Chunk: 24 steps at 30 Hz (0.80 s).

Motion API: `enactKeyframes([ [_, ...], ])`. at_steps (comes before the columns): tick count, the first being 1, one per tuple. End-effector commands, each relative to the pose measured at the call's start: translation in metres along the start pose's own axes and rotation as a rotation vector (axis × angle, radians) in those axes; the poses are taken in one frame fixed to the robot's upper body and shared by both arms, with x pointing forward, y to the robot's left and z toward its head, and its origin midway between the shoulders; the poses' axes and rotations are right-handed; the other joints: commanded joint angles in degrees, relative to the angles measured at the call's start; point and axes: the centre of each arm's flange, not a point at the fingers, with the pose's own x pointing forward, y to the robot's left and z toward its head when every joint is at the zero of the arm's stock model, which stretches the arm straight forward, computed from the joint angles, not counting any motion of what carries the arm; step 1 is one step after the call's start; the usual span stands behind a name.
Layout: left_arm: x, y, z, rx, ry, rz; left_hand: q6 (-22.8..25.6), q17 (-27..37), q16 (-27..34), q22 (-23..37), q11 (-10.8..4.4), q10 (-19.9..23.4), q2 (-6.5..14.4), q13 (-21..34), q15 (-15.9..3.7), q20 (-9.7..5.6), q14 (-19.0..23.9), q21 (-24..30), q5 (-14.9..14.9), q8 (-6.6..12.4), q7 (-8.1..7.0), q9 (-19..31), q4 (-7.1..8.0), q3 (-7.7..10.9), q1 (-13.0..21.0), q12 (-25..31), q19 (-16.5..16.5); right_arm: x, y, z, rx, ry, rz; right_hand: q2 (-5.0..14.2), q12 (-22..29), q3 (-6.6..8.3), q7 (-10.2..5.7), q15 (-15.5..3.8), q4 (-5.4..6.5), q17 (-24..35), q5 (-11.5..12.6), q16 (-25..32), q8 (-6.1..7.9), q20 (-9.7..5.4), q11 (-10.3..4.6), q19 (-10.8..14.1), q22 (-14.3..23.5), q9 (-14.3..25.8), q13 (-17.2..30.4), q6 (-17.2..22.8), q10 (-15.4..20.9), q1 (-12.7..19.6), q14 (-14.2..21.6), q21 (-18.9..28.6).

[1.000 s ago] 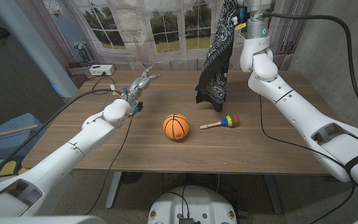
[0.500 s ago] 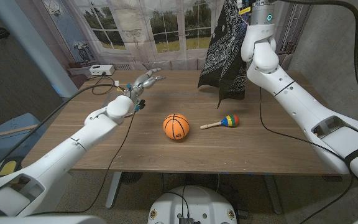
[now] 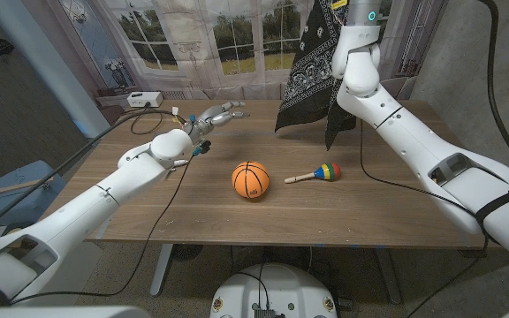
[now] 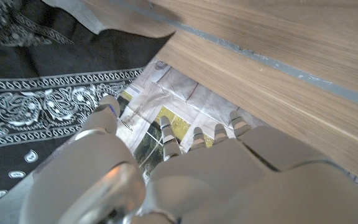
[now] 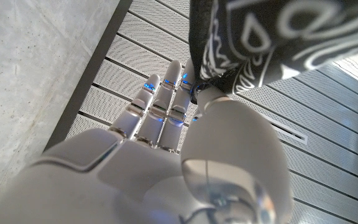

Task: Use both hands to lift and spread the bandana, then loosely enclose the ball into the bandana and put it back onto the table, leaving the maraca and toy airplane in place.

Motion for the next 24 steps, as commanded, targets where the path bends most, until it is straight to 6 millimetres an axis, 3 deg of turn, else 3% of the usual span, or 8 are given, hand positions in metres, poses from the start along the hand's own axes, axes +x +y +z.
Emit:
enactKeyframes([
  [1, 0.001, -0.008, 0.009, 0.058, 0.007, -0.079, -1.70, 0.06, -0.12, 0.12, 0.15, -1.03, -0.85, 0.20, 0.63, -0.01, -3.11, -0.18, 0.61, -0.96, -0.15, 0.23, 0.19, -0.52, 0.59, -0.42, -0.24, 0.014, -0.006, 0.019, -0.026, 0.013, -0.019, 0.22, 0.42, 0.10, 2.60, -8.16, -0.29, 0.37, 0.24, -0.15, 0.34, 0.30, -3.59, -0.49, 0.07, -0.02, 0.12, 2.47, 3.82, 0.23, 0.72, 0.33],
  [10, 0.003, -0.011, 0.009, 0.070, 0.004, -0.095, -3.15, 0.05, 0.01, 0.11, 0.65, -1.26, -0.51, 0.23, 0.77, -0.03, -3.20, -0.20, 1.12, -1.92, -1.09, 0.23, 0.18, -0.52, 2.05, -0.60, -0.15, 0.027, -0.011, 0.032, -0.060, 0.052, -0.055, 0.10, 0.48, 0.13, 2.89, -8.07, -0.44, 0.55, 0.19, -0.41, 0.25, 0.48, -3.52, -0.91, 0.04, -0.15, -0.08, 2.45, 3.91, 0.10, 0.71, 0.24],
  [14, 0.007, -0.012, 0.009, 0.087, 0.014, -0.102, -3.93, 0.13, 1.15, 0.13, 0.49, 0.55, -0.74, 0.37, -0.67, -0.02, 0.22, -0.02, 1.52, -2.77, -1.07, 0.23, 0.21, -0.91, 3.60, 0.06, 0.42, 0.030, -0.008, 0.037, -0.067, 0.068, -0.053, 0.06, 0.60, 0.08, 2.92, -8.00, -0.47, 0.70, 0.14, -0.41, 0.24, 0.53, -3.36, -1.05, 0.04, -0.20, -0.03, 2.52, 4.02, 0.01, 0.79, 0.21],
  [24, 0.005, -0.007, -0.003, 0.142, 0.093, 0.052, -9.35, 0.23, 0.75, 0.17, 0.77, -0.27, -0.41, 0.61, -0.53, -0.01, 0.22, 0.09, 1.72, -5.57, -1.65, 0.07, 0.33, -1.15, 5.29, -0.31, 0.82, 0.039, -0.025, 0.027, 0.004, 0.091, -0.074, 0.12, 0.73, 0.10, 2.97, -8.03, -0.60, 0.99, 0.08, -0.51, 0.18, 0.56, -3.38, -1.08, 0.03, -0.27, 0.00, 2.51, 3.99, -0.03, 0.77, 0.25],
])
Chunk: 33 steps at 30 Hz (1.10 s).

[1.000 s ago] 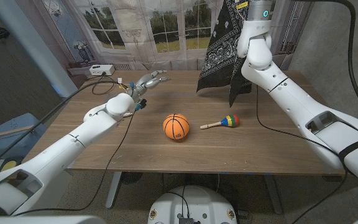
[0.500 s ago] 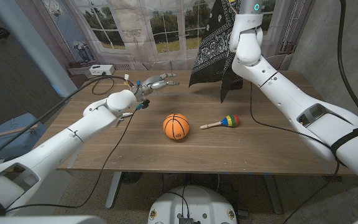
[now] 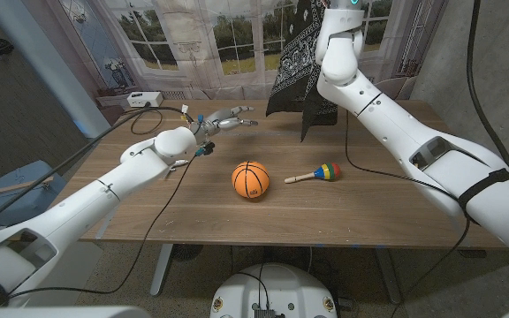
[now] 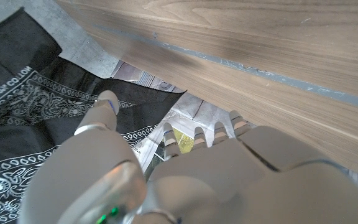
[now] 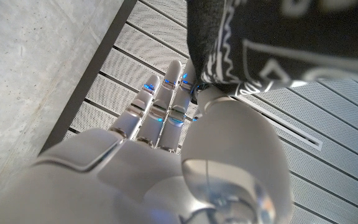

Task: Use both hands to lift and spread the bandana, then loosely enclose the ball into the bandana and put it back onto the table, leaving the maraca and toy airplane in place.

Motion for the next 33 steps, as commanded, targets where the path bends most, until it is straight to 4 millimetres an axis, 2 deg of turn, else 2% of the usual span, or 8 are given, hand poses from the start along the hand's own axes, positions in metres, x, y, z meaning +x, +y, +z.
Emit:
enactKeyframes([
  [1, -0.001, 0.005, -0.012, 0.083, 0.102, 0.153, -2.30, 0.24, 0.04, 0.18, 0.33, -0.63, 0.41, 0.36, 0.07, 0.30, -0.28, 0.09, 0.54, -1.06, -0.28, 0.06, 0.02, -0.02, 1.53, -0.11, 0.53, 0.017, -0.018, -0.002, 0.062, 0.038, -0.034, 0.11, 0.27, -0.07, 3.00, -8.10, -0.43, 0.22, 0.09, -0.11, 0.01, 0.10, -3.36, -0.01, 0.02, 0.01, 0.10, 2.51, 3.94, -0.08, 0.63, 0.26],
  [9, 0.006, 0.005, -0.015, 0.147, 0.156, 0.344, -7.47, 0.22, 0.37, 0.27, 0.12, -0.11, 2.13, 0.53, -0.46, 0.18, 1.35, 0.72, 0.23, -3.04, 0.26, -0.14, -0.06, 0.50, 4.12, 0.08, 2.15, 0.023, -0.028, -0.010, 0.142, 0.077, -0.039, 0.16, 0.40, -0.02, 2.97, -8.16, -0.54, 0.44, 0.03, -0.21, 0.11, 0.08, -3.36, -0.04, 0.02, 0.06, 0.09, 2.70, 4.01, -0.13, 0.72, 0.30],
  [15, 0.018, 0.005, -0.016, 0.161, 0.162, 0.442, -7.90, 0.17, 0.59, 0.34, -0.12, 1.17, 2.85, 0.65, -0.84, 0.21, 2.80, 1.34, -0.05, -2.80, 0.89, -0.19, -0.30, 0.75, 5.86, 0.56, 3.78, 0.024, -0.033, -0.007, 0.184, 0.074, -0.041, 0.17, 0.51, 0.08, 3.02, -8.08, -0.55, 0.45, 0.01, -0.46, 0.16, 0.17, -3.29, -0.04, 0.01, 0.08, 0.04, 2.82, 4.19, -0.25, 0.69, 0.33],
  [22, 0.039, 0.004, -0.013, 0.171, 0.137, 0.460, -5.94, 0.14, 1.09, 0.35, -0.76, 3.27, 2.22, 0.80, -1.34, 0.21, 5.10, 1.94, -0.32, -1.88, 0.90, -0.22, -0.50, 0.33, 6.98, 1.36, 5.47, 0.021, -0.041, 0.001, 0.247, 0.048, -0.045, 0.06, 0.73, 0.37, 3.39, -8.06, -0.70, 0.37, -0.02, -0.85, 0.37, 0.27, -2.89, -0.02, -0.03, 0.09, -0.13, 3.32, 4.67, -0.38, 1.01, 0.39],
  [26, 0.055, 0.006, -0.010, 0.175, 0.116, 0.382, -5.61, 0.17, 0.67, 0.30, -0.88, 2.99, 0.40, 0.91, -1.35, 0.32, 4.96, 2.02, -0.34, -1.82, 0.35, -0.24, -0.49, -0.78, 7.19, 1.19, 5.96, 0.019, -0.046, 0.008, 0.263, 0.025, -0.067, 0.01, 0.91, 0.52, 3.62, -8.03, -0.77, 0.36, -0.05, -0.96, 0.31, 0.27, -2.87, -0.01, -0.04, 0.02, -0.11, 3.29, 4.91, -0.47, 1.33, 0.42],
  [30, 0.067, 0.009, -0.004, 0.189, 0.083, 0.283, -5.05, 0.34, -0.36, 0.23, -0.49, 1.07, -3.35, 1.13, -0.72, 0.35, 2.77, 1.20, 0.77, -1.81, -0.17, -0.23, -0.01, -3.49, 6.39, 0.42, 4.40, 0.018, -0.047, 0.012, 0.253, 0.002, -0.092, -0.05, 0.99, 0.61, 3.68, -8.02, -0.83, 0.37, -0.08, -1.09, 0.35, 0.23, -2.78, 0.03, -0.05, 0.06, -0.13, 3.33, 4.99, -0.55, 1.44, 0.45],
  [32, 0.071, 0.010, -0.002, 0.192, 0.065, 0.233, -5.05, 0.44, -0.63, 0.23, -0.33, 0.04, -5.01, 1.23, -0.83, 0.34, 1.74, 0.87, 1.65, -1.93, 0.00, -0.21, 0.23, -4.94, 5.89, 0.04, 3.78, 0.018, -0.046, 0.014, 0.256, -0.001, -0.094, -0.07, 0.99, 0.65, 3.57, -8.04, -0.87, 0.38, -0.09, -1.14, 0.34, 0.23, -2.79, 0.06, -0.06, 0.04, -0.16, 3.35, 4.96, -0.56, 1.49, 0.47],
  [33, 0.073, 0.011, 0.000, 0.199, 0.059, 0.203, -5.67, 0.52, -0.67, 0.23, -0.01, -0.71, -5.91, 1.30, -0.46, 0.33, 1.22, 0.62, 2.41, -2.24, 0.84, -0.20, 0.36, -6.00, 5.58, -0.21, 3.27, 0.018, -0.046, 0.014, 0.255, -0.002, -0.097, -0.10, 1.02, 0.62, 3.52, -8.00, -0.86, 0.42, -0.11, -1.11, 0.34, 0.23, -2.83, 0.04, -0.06, 0.04, -0.14, 3.38, 4.97, -0.61, 1.57, 0.47],
])
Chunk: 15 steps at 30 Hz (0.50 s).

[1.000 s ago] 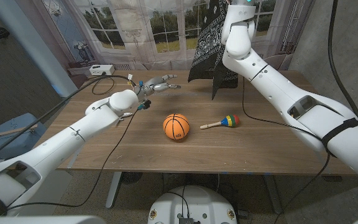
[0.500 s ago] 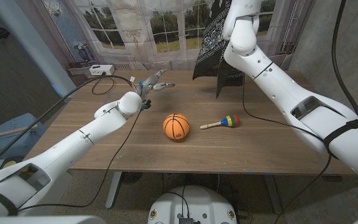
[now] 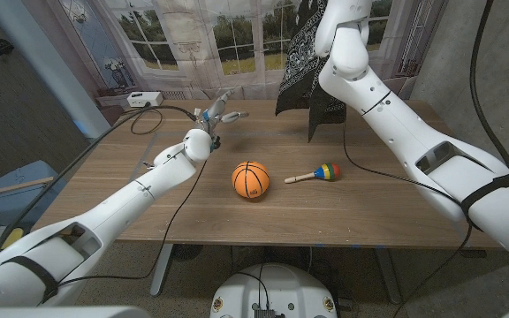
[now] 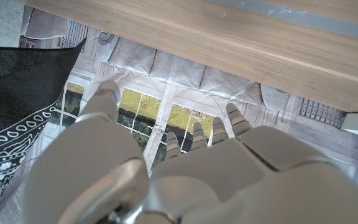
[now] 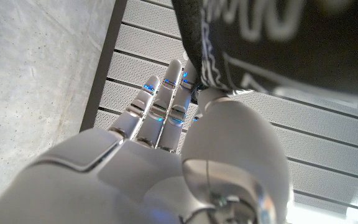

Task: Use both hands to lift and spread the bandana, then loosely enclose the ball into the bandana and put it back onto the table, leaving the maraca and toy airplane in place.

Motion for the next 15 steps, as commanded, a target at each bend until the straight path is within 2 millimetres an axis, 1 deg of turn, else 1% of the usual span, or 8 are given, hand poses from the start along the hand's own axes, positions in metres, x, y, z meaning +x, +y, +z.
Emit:
enactKeyframes([
  [1, 0.032, -0.004, 0.017, 0.040, -0.092, -0.200, -1.24, 0.38, -0.40, 0.10, 0.62, -2.53, -3.11, 0.35, 0.86, 0.10, -2.39, -0.77, 2.47, -0.58, 1.52, 0.25, 0.46, -3.27, -0.97, -1.03, -1.47, -0.003, -0.004, 0.013, 0.035, -0.045, -0.034, 0.16, 0.34, 0.33, 3.55, -7.69, 0.06, 0.19, -0.09, -0.02, 0.33, 0.14, -2.98, 0.10, -0.07, 0.10, 0.16, 3.39, 2.95, -0.14, 0.67, 0.47],
  [4, 0.035, -0.004, 0.021, 0.063, -0.115, -0.272, -3.50, 0.49, -0.53, 0.11, 1.39, -4.29, -3.62, 0.49, 1.70, 0.11, -3.95, -1.22, 4.30, -1.22, 3.38, 0.29, 0.57, -5.48, -1.42, -1.57, -2.39, -0.002, -0.002, 0.015, 0.042, -0.043, -0.037, 0.11, 0.42, 0.39, 3.52, -7.72, -0.01, 0.23, -0.11, -0.12, 0.34, 0.10, -3.03, 0.10, -0.07, 0.06, 0.20, 3.47, 2.95, -0.17, 0.70, 0.49],
  [8, 0.036, -0.003, 0.025, 0.096, -0.128, -0.316, -4.02, 0.51, -0.16, 0.10, 1.96, -4.61, -3.51, 0.57, 1.96, 0.05, -3.73, -1.31, 5.55, -1.09, 3.83, 0.31, 0.45, -6.79, -1.25, -1.55, -2.49, -0.002, -0.001, 0.017, 0.051, -0.046, -0.040, 0.13, 0.45, 0.48, 3.51, -7.79, -0.09, 0.30, -0.12, -0.19, 0.33, 0.10, -3.01, 0.12, -0.08, 0.02, 0.11, 3.53, 3.05, -0.17, 0.80, 0.52],
  [10, 0.036, -0.003, 0.027, 0.121, -0.127, -0.328, -3.86, 0.49, 0.21, 0.10, 1.67, -4.19, -3.28, 0.60, 1.50, -0.04, -2.91, -1.09, 6.17, -0.90, 3.58, 0.31, 0.31, -7.27, -0.77, -1.31, -1.89, -0.002, -0.001, 0.017, 0.058, -0.049, -0.044, 0.09, 0.45, 0.47, 3.52, -7.84, -0.14, 0.39, -0.15, -0.12, 0.30, 0.12, -3.05, 0.11, -0.08, 0.03, 0.05, 3.45, 3.08, -0.16, 0.94, 0.52],
  [12, 0.035, -0.002, 0.029, 0.150, -0.117, -0.313, -2.54, 0.39, 0.57, 0.08, 1.58, -3.32, -1.92, 0.64, 1.25, -0.12, -1.72, -0.51, 7.16, -0.22, 3.61, 0.34, 0.15, -7.46, 1.04, -0.85, -0.26, -0.003, -0.001, 0.018, 0.067, -0.051, -0.047, 0.09, 0.47, 0.50, 3.46, -7.81, -0.16, 0.42, -0.16, -0.18, 0.30, 0.11, -3.17, 0.17, -0.08, 0.04, 0.11, 3.45, 2.95, -0.19, 0.95, 0.56],
  [13, 0.035, -0.002, 0.029, 0.164, -0.109, -0.308, -1.08, 0.30, 0.61, 0.05, 1.53, -2.98, -0.51, 0.65, 1.11, -0.11, -1.26, -0.15, 7.47, 0.36, 2.74, 0.40, 0.21, -7.11, 2.50, -0.66, 0.83, -0.003, -0.001, 0.019, 0.068, -0.052, -0.051, 0.11, 0.50, 0.51, 3.45, -7.77, -0.14, 0.44, -0.16, -0.19, 0.29, 0.07, -3.12, 0.16, -0.08, 0.04, 0.11, 3.42, 3.02, -0.23, 0.99, 0.56],
  [14, 0.034, -0.002, 0.030, 0.163, -0.103, -0.287, 3.27, 0.12, 0.90, -0.15, 0.73, -0.38, 2.89, 0.65, 0.12, -0.11, 0.48, 0.32, 6.99, 1.88, 1.89, 0.54, 0.37, -5.88, 5.78, 0.40, 2.73, -0.002, -0.002, 0.019, 0.072, -0.052, -0.052, 0.11, 0.50, 0.53, 3.42, -7.81, -0.16, 0.44, -0.16, -0.21, 0.29, 0.07, -3.08, 0.21, -0.08, 0.04, 0.11, 3.44, 3.00, -0.21, 0.98, 0.58],
  [15, 0.033, -0.003, 0.029, 0.158, -0.105, -0.258, 8.24, -0.06, 0.99, -0.42, -0.59, 1.84, 4.69, 0.56, -0.76, -0.09, 2.20, 0.38, 5.04, 3.29, -0.01, 0.63, 0.22, -5.25, 8.41, 1.15, 3.94, -0.002, -0.003, 0.020, 0.077, -0.053, -0.056, 0.09, 0.51, 0.53, 3.44, -7.79, -0.17, 0.47, -0.17, -0.23, 0.30, 0.04, -3.11, 0.20, -0.08, 0.07, 0.12, 3.43, 2.95, -0.24, 1.00, 0.58],
])
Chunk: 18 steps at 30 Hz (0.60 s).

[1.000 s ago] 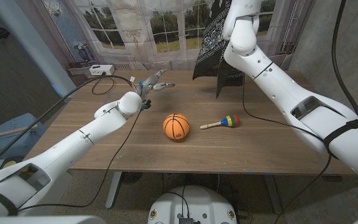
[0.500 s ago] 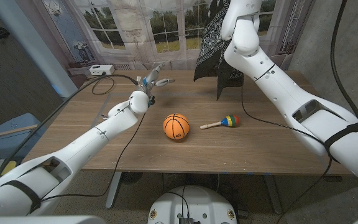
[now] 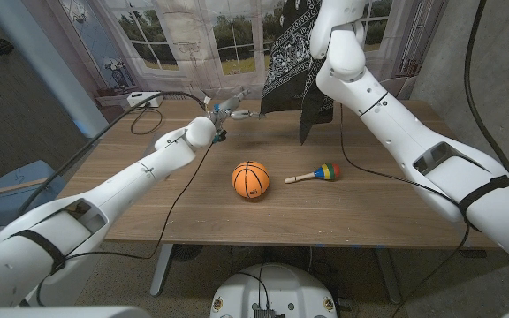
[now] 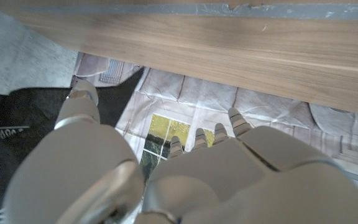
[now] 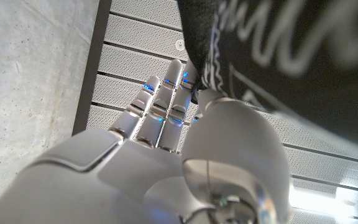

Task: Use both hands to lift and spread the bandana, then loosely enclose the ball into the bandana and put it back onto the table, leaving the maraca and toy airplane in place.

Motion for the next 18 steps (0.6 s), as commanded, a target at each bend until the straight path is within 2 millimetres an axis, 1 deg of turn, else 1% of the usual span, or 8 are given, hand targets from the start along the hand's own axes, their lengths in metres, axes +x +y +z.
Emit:
enactKeyframes([
  [1, 0.003, 0.002, 0.008, 0.076, 0.005, -0.003, 12.93, -0.40, 0.70, -0.52, -2.93, 5.75, 7.26, -0.06, -1.83, 0.10, 4.60, 1.05, -3.37, 4.19, -3.77, 0.55, -0.01, 2.59, 8.79, 2.58, 4.74, 0.001, -0.001, 0.007, 0.035, -0.013, -0.027, 0.13, 0.55, 0.50, 3.44, -7.64, 0.01, 0.20, -0.17, -0.27, 0.32, 0.10, -3.06, 0.21, 0.25, 0.07, 0.16, 3.45, 2.97, -0.13, 0.49, 0.59],
  [2, 0.003, 0.002, 0.008, 0.075, 0.005, -0.002, 18.88, -0.51, 0.37, -0.57, -3.23, 8.13, 10.01, -0.20, -1.34, 0.21, 4.94, 1.10, -5.58, 6.00, -3.80, 0.79, 0.02, 3.70, 10.85, 3.23, 5.68, 0.001, -0.001, 0.007, 0.035, -0.013, -0.027, 0.10, 0.58, 0.51, 3.36, -7.69, -0.05, 0.23, -0.18, -0.28, 0.32, 0.09, -3.07, 0.19, 0.25, 0.10, 0.15, 3.39, 3.01, -0.11, 0.50, 0.60],
  [4, -0.002, 0.001, 0.010, 0.100, 0.026, 0.100, 29.50, -0.72, 1.01, -0.51, -5.31, 13.54, 13.11, -0.59, -3.93, -0.13, 9.59, 2.02, -9.03, 9.03, -2.12, 1.02, -0.53, 5.18, 14.35, 4.62, 9.07, 0.001, -0.003, 0.007, 0.032, -0.016, -0.030, 0.12, 0.62, 0.56, 3.38, -7.69, -0.06, 0.25, -0.18, -0.35, 0.33, 0.09, -3.21, 0.19, 0.24, 0.08, 0.22, 3.47, 2.94, -0.13, 0.52, 0.60],
  [5, -0.003, 0.000, 0.010, 0.091, 0.025, 0.139, 36.48, -0.77, 0.92, -0.38, -6.91, 16.62, 15.37, -0.72, -4.24, -0.15, 11.10, 2.34, -9.44, 11.31, -0.12, 1.38, -0.58, 6.24, 16.18, 5.29, 10.04, 0.001, -0.003, 0.007, 0.026, -0.018, -0.033, 0.12, 0.63, 0.57, 3.40, -7.70, -0.07, 0.27, -0.19, -0.34, 0.33, 0.10, -3.20, 0.19, 0.24, 0.06, 0.25, 3.51, 2.88, -0.13, 0.55, 0.61],
  [6, -0.004, 0.000, 0.009, 0.073, 0.017, 0.163, 47.28, -0.81, 1.35, -0.27, -9.41, 21.89, 16.05, -0.86, -6.66, -1.25, 14.68, 3.03, -9.71, 15.07, 1.33, 1.92, -0.54, 6.38, 17.31, 6.35, 11.76, 0.001, -0.003, 0.006, 0.019, -0.021, -0.035, 0.10, 0.66, 0.58, 3.37, -7.71, -0.09, 0.30, -0.20, -0.35, 0.31, 0.08, -3.16, 0.17, 0.24, 0.05, 0.23, 3.47, 2.95, -0.14, 0.58, 0.61],
  [7, -0.006, 0.000, 0.009, 0.052, 0.008, 0.179, 52.43, -0.73, 1.61, -0.10, -9.74, 24.64, 17.31, -0.91, -7.40, -0.93, 16.44, 3.46, -9.84, 17.06, 2.41, 2.33, 0.03, 6.59, 17.39, 6.80, 12.53, 0.001, -0.003, 0.005, 0.004, -0.024, -0.039, 0.09, 0.68, 0.59, 3.32, -7.72, -0.11, 0.31, -0.20, -0.37, 0.30, 0.08, -3.21, 0.17, 0.24, 0.05, 0.23, 3.44, 2.99, -0.14, 0.58, 0.61],
  [11, -0.014, 0.005, 0.010, 0.020, -0.008, 0.227, 51.29, -0.07, 2.34, 0.38, -9.94, 28.29, 20.09, -0.61, -8.66, -0.90, 19.14, 4.28, -9.20, 17.47, 3.28, 4.13, 3.28, 7.66, 15.38, 7.40, 13.43, 0.000, -0.001, -0.003, -0.039, -0.014, -0.023, 0.05, 0.68, 0.64, 3.23, -7.71, -0.16, 0.38, -0.22, -0.49, 0.29, 0.08, -3.31, 0.13, 0.24, 0.00, 0.20, 3.51, 2.90, -0.19, 0.58, 0.62],
  [18, -0.043, 0.027, 0.028, 0.107, 0.006, 0.496, 48.60, 0.34, 2.65, 0.87, -11.32, 30.04, 19.92, 0.20, -10.76, -2.35, 20.80, 5.62, -7.36, 18.53, 1.04, 7.45, 7.82, 9.20, 12.75, 7.46, 15.06, -0.002, -0.002, -0.030, -0.032, 0.074, 0.078, 0.01, 0.58, 0.69, 2.89, -7.71, -0.25, 0.57, -0.26, -0.74, 0.01, 0.11, -3.88, 0.04, 0.24, -0.16, 0.35, 3.09, 2.19, -0.25, 0.37, 0.63],
])
